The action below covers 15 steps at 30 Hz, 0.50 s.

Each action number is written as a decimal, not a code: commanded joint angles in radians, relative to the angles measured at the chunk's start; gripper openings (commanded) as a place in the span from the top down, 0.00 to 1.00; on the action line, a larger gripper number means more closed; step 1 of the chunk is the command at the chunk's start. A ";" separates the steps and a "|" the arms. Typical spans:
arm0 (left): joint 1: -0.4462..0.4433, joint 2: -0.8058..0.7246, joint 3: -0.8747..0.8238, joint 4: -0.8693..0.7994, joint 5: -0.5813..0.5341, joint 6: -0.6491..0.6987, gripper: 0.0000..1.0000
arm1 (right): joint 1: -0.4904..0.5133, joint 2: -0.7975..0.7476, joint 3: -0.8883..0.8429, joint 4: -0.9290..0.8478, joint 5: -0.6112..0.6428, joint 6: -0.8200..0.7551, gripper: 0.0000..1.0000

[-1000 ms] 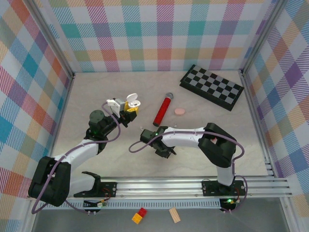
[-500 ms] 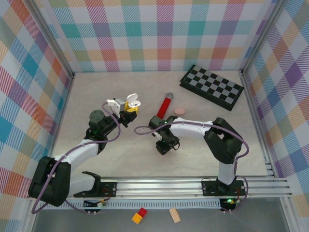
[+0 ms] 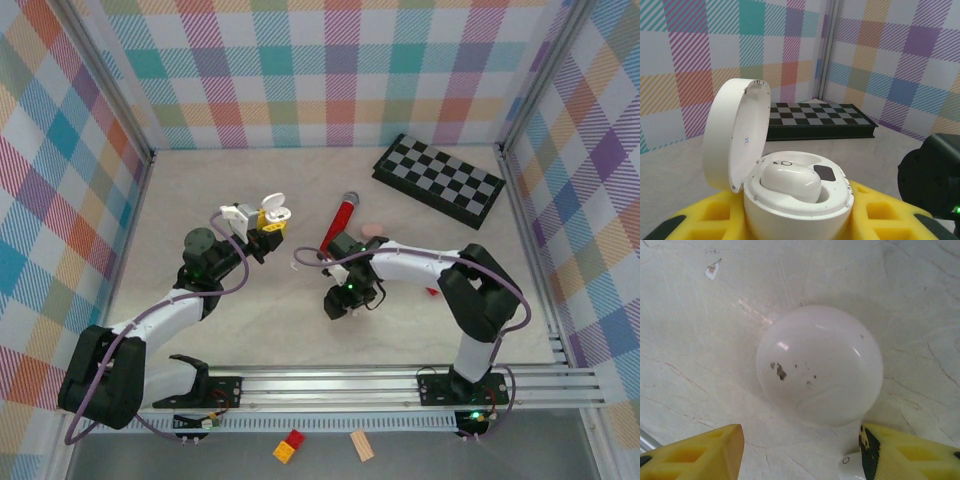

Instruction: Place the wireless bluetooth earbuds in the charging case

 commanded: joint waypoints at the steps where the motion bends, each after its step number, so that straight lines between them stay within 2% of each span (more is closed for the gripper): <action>1: 0.020 0.001 0.022 0.045 0.028 -0.011 0.72 | -0.023 -0.058 -0.017 0.029 -0.008 0.008 0.35; 15: 0.024 0.012 0.022 0.069 0.036 -0.023 0.72 | -0.073 -0.049 -0.094 0.056 -0.075 0.027 0.35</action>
